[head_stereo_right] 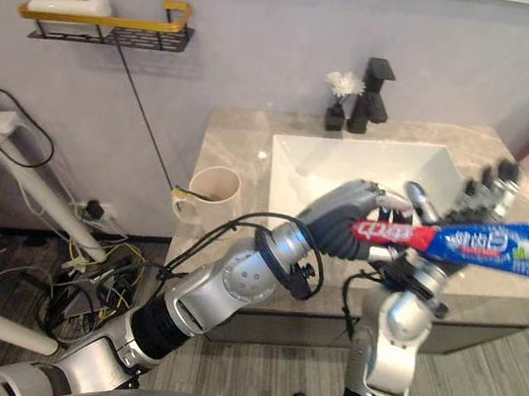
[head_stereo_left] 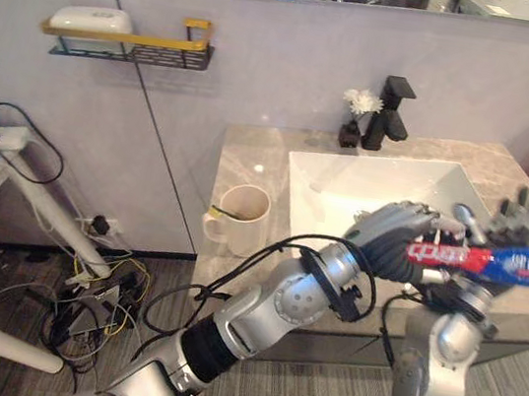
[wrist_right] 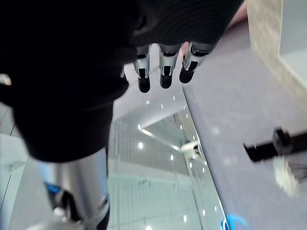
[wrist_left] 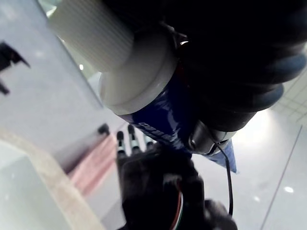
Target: Organize washtable
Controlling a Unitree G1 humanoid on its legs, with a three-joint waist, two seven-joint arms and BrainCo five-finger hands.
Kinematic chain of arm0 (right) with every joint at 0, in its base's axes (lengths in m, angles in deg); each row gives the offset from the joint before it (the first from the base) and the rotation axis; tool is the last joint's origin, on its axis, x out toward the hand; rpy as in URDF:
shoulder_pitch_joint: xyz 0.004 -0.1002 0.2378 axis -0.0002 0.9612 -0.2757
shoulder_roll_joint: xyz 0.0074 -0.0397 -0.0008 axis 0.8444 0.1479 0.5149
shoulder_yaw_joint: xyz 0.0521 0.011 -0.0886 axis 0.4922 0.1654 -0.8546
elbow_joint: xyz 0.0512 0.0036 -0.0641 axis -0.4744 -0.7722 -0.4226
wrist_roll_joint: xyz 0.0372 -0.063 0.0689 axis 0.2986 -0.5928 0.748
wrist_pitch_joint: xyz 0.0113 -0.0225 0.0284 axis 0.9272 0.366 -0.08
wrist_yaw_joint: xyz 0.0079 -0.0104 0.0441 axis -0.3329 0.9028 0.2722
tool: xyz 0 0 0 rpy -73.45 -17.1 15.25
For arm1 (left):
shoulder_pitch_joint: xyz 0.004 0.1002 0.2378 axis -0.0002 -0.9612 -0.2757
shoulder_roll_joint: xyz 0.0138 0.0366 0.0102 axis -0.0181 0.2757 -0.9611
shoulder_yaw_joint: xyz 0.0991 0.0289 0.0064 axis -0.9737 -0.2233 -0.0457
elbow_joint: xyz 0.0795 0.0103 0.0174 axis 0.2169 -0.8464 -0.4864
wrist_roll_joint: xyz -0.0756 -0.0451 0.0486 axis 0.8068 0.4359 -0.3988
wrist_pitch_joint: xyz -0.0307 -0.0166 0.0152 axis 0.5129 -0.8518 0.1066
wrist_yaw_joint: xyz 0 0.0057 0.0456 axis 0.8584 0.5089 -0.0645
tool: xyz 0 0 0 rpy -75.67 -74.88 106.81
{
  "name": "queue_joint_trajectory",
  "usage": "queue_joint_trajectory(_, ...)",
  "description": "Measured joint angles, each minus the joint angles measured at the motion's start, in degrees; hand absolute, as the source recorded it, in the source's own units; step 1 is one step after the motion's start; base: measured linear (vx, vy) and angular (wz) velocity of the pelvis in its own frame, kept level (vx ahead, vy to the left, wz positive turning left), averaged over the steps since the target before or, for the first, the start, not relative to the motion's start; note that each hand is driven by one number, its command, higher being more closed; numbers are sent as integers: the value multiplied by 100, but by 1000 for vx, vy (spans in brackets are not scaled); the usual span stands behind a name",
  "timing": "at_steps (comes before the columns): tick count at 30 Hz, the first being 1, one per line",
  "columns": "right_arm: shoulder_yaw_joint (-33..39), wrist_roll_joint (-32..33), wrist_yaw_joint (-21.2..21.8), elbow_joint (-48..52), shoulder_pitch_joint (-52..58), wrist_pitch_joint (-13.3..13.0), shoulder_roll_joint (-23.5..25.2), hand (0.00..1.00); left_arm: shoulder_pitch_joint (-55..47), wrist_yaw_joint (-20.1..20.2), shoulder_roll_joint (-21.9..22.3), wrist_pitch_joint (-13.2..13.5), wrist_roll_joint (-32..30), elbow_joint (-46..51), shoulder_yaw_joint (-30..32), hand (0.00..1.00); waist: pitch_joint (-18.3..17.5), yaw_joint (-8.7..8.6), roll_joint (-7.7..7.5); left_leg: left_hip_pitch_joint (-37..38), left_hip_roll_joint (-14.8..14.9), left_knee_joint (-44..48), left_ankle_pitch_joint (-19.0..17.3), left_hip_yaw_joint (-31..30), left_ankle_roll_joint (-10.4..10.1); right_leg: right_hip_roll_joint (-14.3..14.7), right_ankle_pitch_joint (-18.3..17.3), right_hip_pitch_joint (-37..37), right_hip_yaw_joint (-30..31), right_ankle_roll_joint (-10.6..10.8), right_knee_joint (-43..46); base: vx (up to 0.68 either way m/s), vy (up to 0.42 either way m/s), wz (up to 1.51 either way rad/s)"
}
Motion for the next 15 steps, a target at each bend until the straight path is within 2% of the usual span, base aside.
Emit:
queue_joint_trajectory(8,-816,444,412,-32,-143,3,-6,0,-221,-540,-308,33,34,759,425,100,-14,30,-154,-49,-96,31,34,-257,47,-120,-1,143,-301,-1,-40,-12,7,19)
queue_joint_trajectory(10,-801,490,498,-87,-217,36,-106,0,-245,-569,-410,50,32,823,535,100,-12,36,-177,-37,-112,29,46,-279,64,-135,-1,166,-323,-1,-40,-17,10,6)
queue_joint_trajectory(11,-483,589,901,13,-194,185,-530,0,-250,-502,-561,47,24,888,810,100,1,57,-195,-6,-116,18,59,-296,66,-139,-2,206,-340,-4,-38,-8,-4,19)
queue_joint_trajectory(12,112,1248,1405,308,172,177,-952,0,-387,-462,-694,-1,22,1286,1235,100,3,52,-203,-5,-124,3,70,-376,68,-146,-13,242,-444,-20,-28,4,-8,22)
queue_joint_trajectory(13,404,1538,1616,341,408,47,-1104,0,-545,-511,-768,-10,25,1555,1521,100,1,10,-207,3,-127,-13,76,-404,70,-147,-29,250,-480,-34,-11,26,-12,19)
queue_joint_trajectory(14,851,2083,1943,344,859,-32,-1112,0,-904,-646,-819,-16,27,2084,2082,100,-1,-74,-210,25,-122,-36,80,-404,69,-138,-62,252,-486,-57,8,33,-14,6)
queue_joint_trajectory(15,1092,2394,2181,401,1209,-6,-1016,0,-1090,-733,-793,-18,17,2311,2358,100,2,-102,-212,20,-119,-42,77,-403,67,-137,-81,248,-490,-58,9,0,0,0)
